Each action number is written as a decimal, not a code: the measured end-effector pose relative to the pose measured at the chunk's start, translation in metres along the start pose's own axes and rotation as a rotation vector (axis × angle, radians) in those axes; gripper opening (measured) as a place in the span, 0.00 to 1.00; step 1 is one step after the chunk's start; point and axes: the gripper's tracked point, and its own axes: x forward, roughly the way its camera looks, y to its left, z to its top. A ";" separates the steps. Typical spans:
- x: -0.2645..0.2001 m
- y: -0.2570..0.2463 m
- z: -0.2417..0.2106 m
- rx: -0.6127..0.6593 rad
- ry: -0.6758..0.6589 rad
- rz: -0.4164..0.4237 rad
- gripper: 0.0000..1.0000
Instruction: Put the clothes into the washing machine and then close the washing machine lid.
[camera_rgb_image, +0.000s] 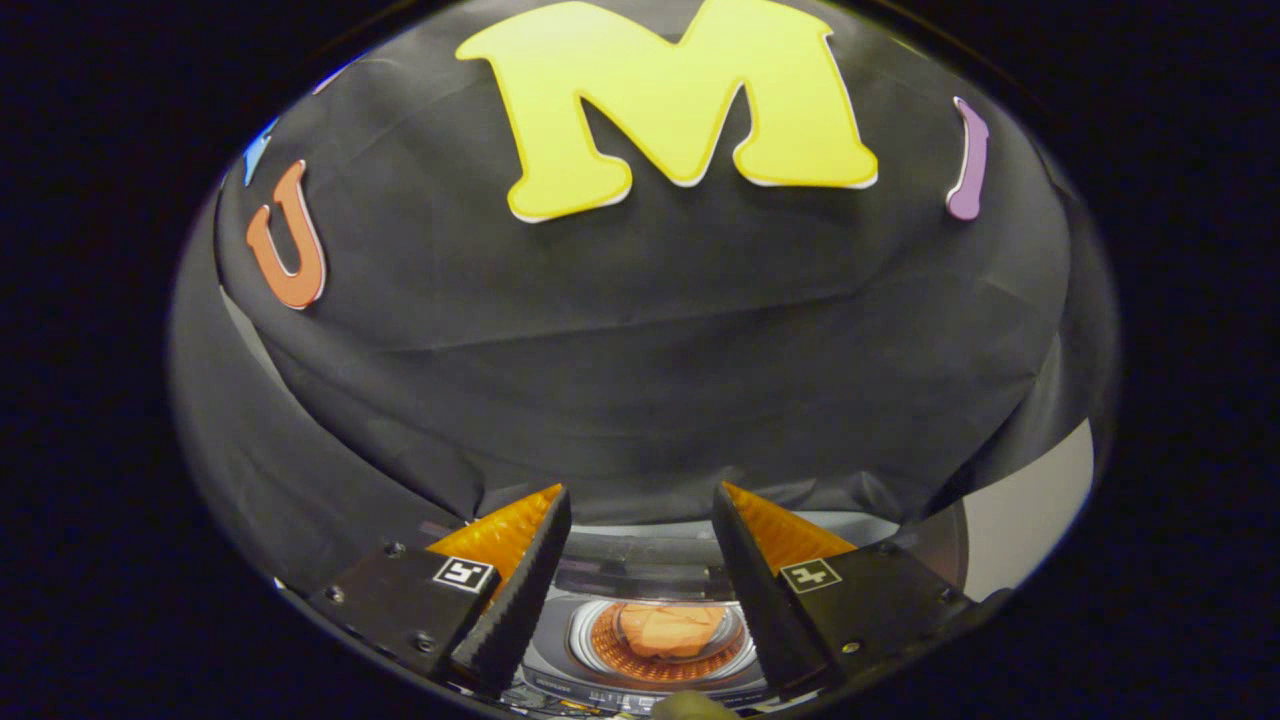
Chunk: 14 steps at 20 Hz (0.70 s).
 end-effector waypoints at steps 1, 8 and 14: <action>0.008 -0.001 -0.004 -0.006 0.017 -0.009 0.90; 0.044 0.000 -0.025 -0.023 0.080 -0.038 0.90; 0.050 -0.002 -0.032 -0.013 0.078 -0.048 0.90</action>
